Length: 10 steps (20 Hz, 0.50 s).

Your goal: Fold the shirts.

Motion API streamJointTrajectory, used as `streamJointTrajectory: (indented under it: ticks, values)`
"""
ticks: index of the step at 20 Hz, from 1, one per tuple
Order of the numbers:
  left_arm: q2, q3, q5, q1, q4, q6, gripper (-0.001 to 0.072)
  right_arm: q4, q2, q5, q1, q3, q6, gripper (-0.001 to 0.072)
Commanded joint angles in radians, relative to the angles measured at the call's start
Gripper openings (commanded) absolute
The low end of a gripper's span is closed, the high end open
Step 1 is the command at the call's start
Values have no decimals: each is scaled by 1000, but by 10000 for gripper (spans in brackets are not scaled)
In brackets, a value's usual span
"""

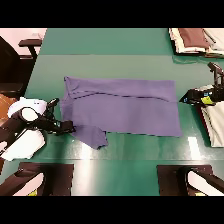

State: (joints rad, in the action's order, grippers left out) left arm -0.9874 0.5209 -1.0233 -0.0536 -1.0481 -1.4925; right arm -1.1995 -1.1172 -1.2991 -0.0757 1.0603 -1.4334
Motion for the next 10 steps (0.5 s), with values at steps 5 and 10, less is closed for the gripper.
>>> streamJointTrajectory:
  ticks: [5,10]
  values:
    - [9,114,-101,-21,-45,-13,25,-106,4,-190,-214,-89,14,493]
    - [9,154,-103,-21,-45,8,25,17,3,-99,-397,-398,69,550]
